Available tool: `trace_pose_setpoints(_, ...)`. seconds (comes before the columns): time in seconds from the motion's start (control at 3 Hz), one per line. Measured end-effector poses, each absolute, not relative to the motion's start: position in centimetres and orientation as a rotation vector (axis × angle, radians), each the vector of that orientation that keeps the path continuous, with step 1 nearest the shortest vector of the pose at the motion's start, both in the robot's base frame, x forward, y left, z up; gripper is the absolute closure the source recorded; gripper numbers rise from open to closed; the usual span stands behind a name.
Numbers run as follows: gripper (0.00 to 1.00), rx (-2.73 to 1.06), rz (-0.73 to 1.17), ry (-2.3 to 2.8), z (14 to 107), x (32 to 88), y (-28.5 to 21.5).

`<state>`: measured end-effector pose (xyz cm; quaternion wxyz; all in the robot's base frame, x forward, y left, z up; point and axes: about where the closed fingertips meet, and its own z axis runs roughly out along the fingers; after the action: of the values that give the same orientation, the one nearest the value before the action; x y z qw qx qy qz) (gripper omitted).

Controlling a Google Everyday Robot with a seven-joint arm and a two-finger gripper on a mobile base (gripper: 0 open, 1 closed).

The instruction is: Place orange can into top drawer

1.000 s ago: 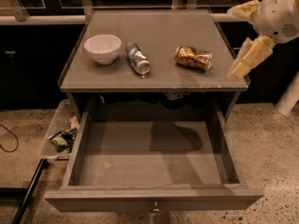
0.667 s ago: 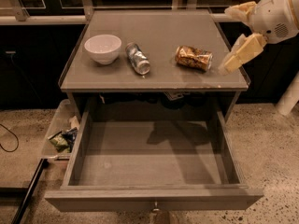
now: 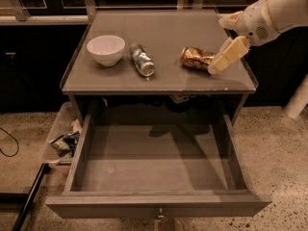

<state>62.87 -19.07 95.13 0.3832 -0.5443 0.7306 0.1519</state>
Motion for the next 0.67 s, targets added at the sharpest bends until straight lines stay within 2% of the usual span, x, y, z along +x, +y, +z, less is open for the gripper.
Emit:
trace_pose_setpoints(0.33, 0.0, -1.396, 0.338, 1.891, 93.1, 64.8, -18.8)
trace_pose_setpoints(0.67, 0.0, -1.351, 0.297, 1.903, 87.9, 68.5, -21.5)
